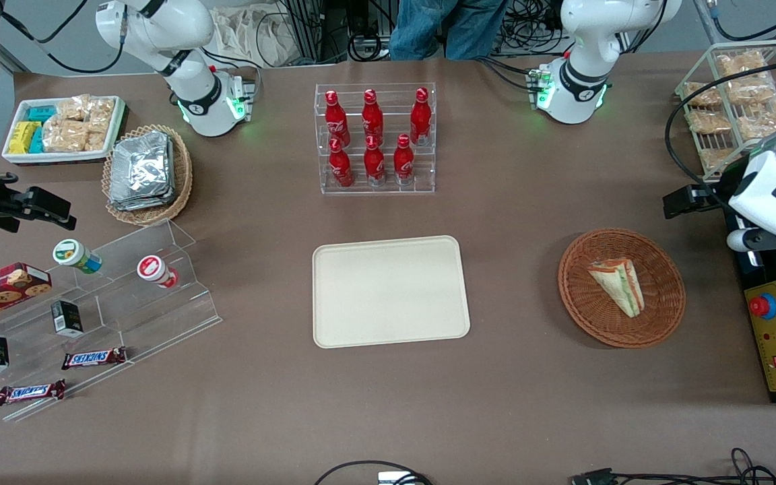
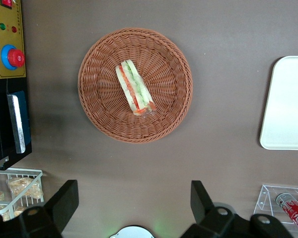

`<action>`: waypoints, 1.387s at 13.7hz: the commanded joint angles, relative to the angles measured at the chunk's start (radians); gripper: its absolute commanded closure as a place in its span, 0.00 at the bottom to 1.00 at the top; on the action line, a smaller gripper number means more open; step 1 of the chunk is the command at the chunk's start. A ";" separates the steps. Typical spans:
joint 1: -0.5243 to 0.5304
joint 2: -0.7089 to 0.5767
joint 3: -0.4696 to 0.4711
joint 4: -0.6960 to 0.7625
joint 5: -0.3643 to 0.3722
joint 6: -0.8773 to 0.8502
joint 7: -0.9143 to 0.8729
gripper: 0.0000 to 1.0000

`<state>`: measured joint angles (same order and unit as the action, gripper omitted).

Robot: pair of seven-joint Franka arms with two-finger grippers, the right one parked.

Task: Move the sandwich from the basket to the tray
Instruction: 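Move the left gripper over the sandwich in the wicker basket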

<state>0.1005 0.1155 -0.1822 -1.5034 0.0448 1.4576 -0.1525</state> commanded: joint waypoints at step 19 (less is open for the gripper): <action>0.071 0.240 -0.002 -0.031 0.010 0.159 -0.188 0.00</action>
<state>0.1722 0.3001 -0.1770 -1.5442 0.0460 1.5932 -0.2728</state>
